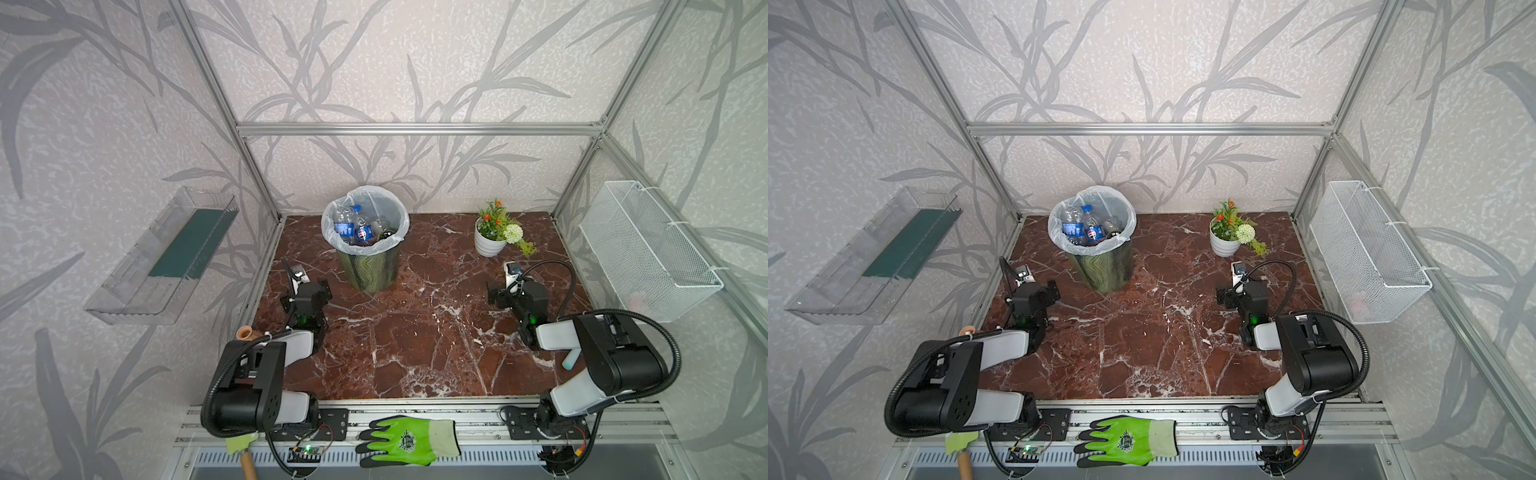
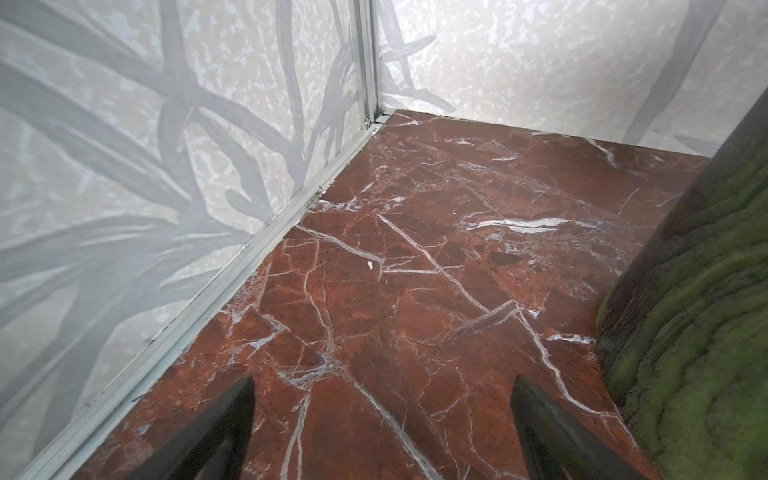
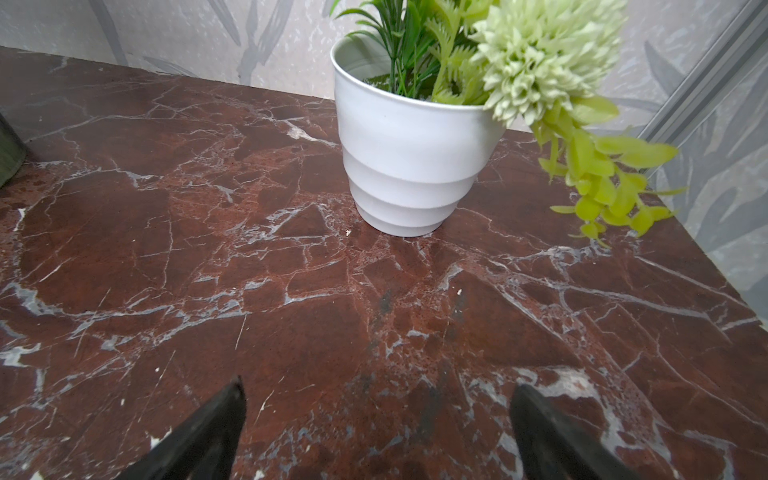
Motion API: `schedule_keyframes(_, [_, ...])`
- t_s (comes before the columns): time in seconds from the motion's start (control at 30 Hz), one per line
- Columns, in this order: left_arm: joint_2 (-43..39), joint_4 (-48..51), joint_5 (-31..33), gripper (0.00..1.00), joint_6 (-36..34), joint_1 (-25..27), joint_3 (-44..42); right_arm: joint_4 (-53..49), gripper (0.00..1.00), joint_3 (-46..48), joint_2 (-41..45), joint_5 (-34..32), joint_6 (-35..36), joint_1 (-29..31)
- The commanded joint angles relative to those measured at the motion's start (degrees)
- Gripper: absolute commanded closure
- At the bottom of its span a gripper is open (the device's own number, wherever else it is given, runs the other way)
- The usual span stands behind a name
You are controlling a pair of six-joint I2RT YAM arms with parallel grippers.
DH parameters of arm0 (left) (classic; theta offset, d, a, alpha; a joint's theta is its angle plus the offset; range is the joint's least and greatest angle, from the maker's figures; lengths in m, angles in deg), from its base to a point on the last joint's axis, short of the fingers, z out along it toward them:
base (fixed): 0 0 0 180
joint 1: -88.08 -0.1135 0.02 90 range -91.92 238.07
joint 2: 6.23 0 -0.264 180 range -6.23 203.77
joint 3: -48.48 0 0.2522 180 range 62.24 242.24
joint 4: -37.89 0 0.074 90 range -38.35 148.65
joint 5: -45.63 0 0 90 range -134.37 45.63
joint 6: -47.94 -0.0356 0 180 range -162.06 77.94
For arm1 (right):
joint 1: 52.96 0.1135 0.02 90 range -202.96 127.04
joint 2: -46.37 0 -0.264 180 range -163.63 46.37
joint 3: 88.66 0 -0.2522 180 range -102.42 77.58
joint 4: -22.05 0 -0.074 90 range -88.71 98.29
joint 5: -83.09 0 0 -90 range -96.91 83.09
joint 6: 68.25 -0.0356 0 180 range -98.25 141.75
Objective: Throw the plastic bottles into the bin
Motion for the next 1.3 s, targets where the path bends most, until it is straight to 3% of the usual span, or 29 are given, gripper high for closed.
schedule_keyframes(0.0, [6.0, -14.7, -4.7, 0.08, -2.3, -0.6, -2.4, 1.4, 0.01, -0.9, -0.1, 0.1, -0.5, -0.2])
schedule_keyframes(0.13, [4.8, -3.2, -6.7, 0.09, -2.7, -0.7, 2.6, 1.4, 0.01, -0.9, -0.1, 0.1, -0.5, -0.2])
schedule_keyframes(0.17, [6.1, -2.4, -6.0, 0.02, -2.8, -0.8, 4.1, 1.4, 0.01, -0.9, -0.2, 0.1, -0.5, -0.2])
schedule_keyframes(0.23, [5.2, 0.0, -6.3, 0.01, -2.3, -0.9, 4.5, 1.5, 0.01, -0.9, -0.2, 0.1, -0.5, -0.2])
schedule_keyframes(1.27, [5.5, -0.6, -6.1, 0.01, -2.5, -0.8, 4.4, 1.5, 0.01, -0.8, 0.0, 0.0, -0.4, -0.2])
